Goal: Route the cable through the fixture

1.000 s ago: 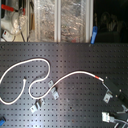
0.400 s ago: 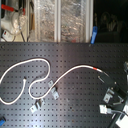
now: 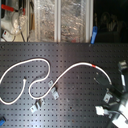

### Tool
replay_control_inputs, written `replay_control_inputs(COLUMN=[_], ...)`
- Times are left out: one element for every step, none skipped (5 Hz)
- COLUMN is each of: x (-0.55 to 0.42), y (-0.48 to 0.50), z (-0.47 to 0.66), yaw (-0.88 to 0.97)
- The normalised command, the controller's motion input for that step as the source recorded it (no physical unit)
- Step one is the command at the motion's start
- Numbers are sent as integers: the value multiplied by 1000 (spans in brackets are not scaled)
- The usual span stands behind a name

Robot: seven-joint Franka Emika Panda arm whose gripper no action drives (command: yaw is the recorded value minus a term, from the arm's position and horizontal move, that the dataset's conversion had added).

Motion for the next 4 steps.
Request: replay_control_inputs(x=[-298,0,113,-62], y=[189,0,-260,-211], z=[211,10,-32,-26], yaw=[503,0,-69,-46])
